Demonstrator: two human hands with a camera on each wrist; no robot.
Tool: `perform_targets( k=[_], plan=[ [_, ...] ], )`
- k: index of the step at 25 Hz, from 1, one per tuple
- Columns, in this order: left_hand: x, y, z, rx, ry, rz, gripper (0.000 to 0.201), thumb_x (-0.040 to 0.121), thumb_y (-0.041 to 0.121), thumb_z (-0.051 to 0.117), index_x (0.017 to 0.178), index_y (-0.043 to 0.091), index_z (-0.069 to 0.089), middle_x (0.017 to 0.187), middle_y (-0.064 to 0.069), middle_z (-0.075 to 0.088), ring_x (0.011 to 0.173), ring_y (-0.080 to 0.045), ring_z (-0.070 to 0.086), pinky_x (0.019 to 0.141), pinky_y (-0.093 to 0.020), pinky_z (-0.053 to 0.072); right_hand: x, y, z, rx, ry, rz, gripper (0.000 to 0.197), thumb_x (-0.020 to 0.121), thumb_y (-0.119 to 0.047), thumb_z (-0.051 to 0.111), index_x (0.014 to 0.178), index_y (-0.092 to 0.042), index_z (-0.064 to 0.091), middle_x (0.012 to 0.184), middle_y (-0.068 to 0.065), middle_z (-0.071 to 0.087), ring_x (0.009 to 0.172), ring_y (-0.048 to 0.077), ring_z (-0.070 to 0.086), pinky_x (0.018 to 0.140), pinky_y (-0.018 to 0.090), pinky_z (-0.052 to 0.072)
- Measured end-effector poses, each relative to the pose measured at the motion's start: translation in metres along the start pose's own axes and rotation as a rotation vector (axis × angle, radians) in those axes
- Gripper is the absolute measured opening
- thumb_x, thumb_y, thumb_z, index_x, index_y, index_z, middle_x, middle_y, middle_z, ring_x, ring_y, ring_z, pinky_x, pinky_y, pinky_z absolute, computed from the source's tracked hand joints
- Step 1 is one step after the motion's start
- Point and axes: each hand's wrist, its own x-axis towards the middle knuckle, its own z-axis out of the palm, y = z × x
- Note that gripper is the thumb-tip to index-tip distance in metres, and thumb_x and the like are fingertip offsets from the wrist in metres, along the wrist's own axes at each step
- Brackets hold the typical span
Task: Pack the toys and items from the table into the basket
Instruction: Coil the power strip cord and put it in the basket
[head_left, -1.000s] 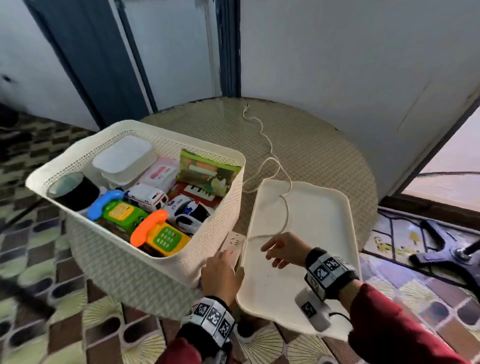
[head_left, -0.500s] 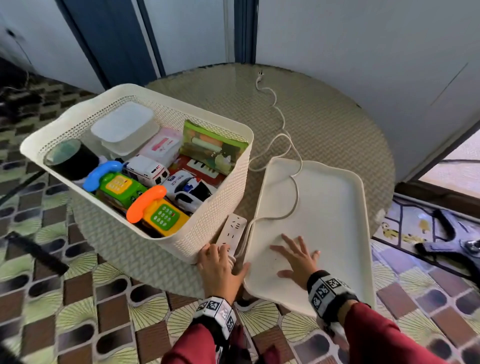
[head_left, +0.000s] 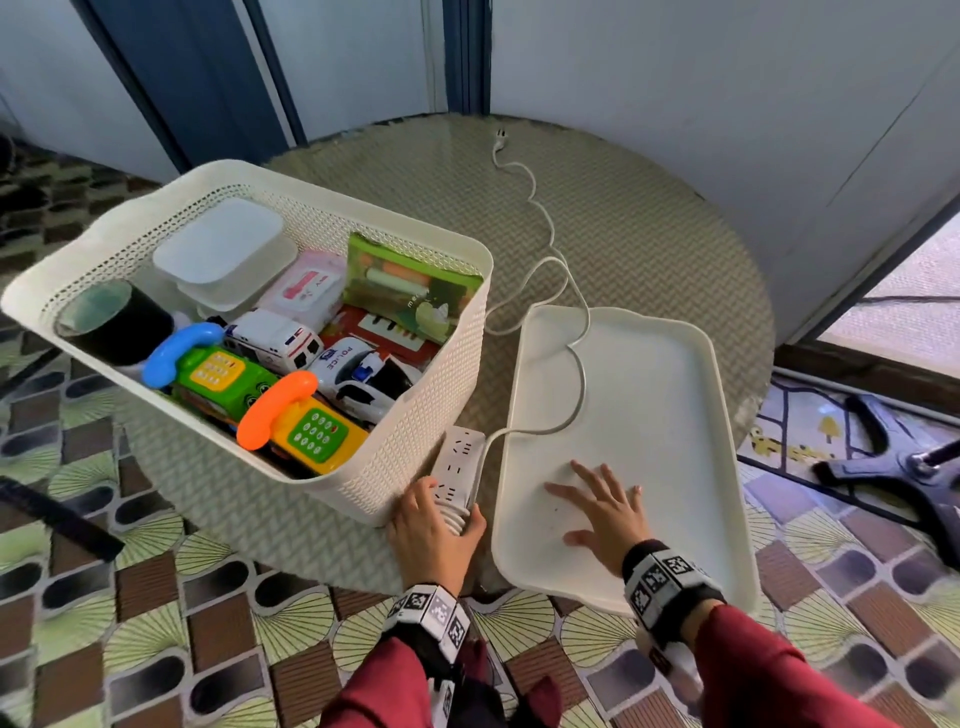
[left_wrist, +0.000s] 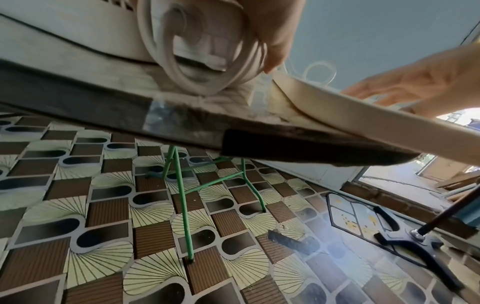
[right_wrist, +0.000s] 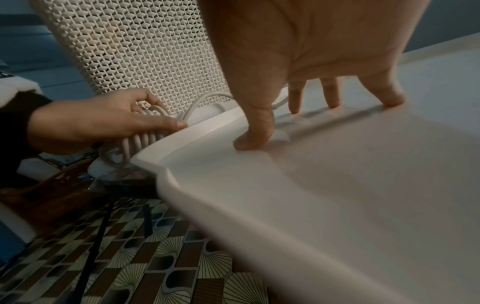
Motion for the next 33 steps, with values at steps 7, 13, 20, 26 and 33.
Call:
perform_targets(
  k=[7,13,20,26,33],
  plan=[
    [-0.022,0.043,-0.041,-0.261,0.036,0.183,0.069,0.057,0.039,0.075,0.116,0.028,0.039,0.09,0.012,0.044,0.083,-0.015,0.049,0.079,-0.044,0.051,-0.008,-0.019,-0.03,0.691,0.14,0.035,0.024,0.093,-0.037,0.053,0.116,-0.031,0.055,0.126,0.005,0.057,0.11,0.025,0.059,0.088,0.029,0.046],
    [0.011,0.097,-0.086,-0.357,-0.167,0.439,0.086,0.059,0.049,0.067,0.134,0.033,0.027,0.11,0.008,0.049,0.09,0.0,0.047,0.074,-0.014,0.042,-0.029,-0.048,-0.113,1.571,0.338,-0.101,0.056,0.083,-0.052,0.054,0.115,-0.006,0.052,0.087,0.013,0.06,0.064,0.027,0.064,0.055,0.037,0.056],
    [0.053,0.151,-0.134,-0.289,-0.038,0.844,0.088,0.067,0.059,0.066,0.139,0.029,0.023,0.12,-0.005,0.063,0.097,-0.017,0.062,0.086,-0.03,0.051,-0.054,-0.048,-0.191,1.642,0.48,-0.287,0.047,0.086,-0.041,0.06,0.11,-0.002,0.056,0.087,0.018,0.06,0.069,0.03,0.063,0.051,0.035,0.055],
    [0.064,0.192,-0.152,-0.325,0.012,0.936,0.093,0.067,0.066,0.069,0.142,0.035,0.022,0.128,-0.001,0.061,0.113,-0.012,0.057,0.094,-0.022,0.035,-0.078,-0.048,-0.236,1.602,0.737,-0.317,0.042,0.076,-0.027,0.069,0.104,0.0,0.052,0.081,0.012,0.062,0.067,0.027,0.065,0.045,0.036,0.053],
    [0.083,0.219,-0.173,-0.532,-0.064,0.952,0.073,0.075,0.045,0.065,0.135,0.051,0.023,0.126,-0.005,0.06,0.097,-0.012,0.065,0.073,-0.032,0.06,-0.093,-0.04,-0.25,1.665,0.826,-0.416,0.03,0.08,-0.019,0.066,0.102,-0.006,0.052,0.088,0.013,0.056,0.078,0.032,0.064,0.049,0.048,0.055]
  ],
)
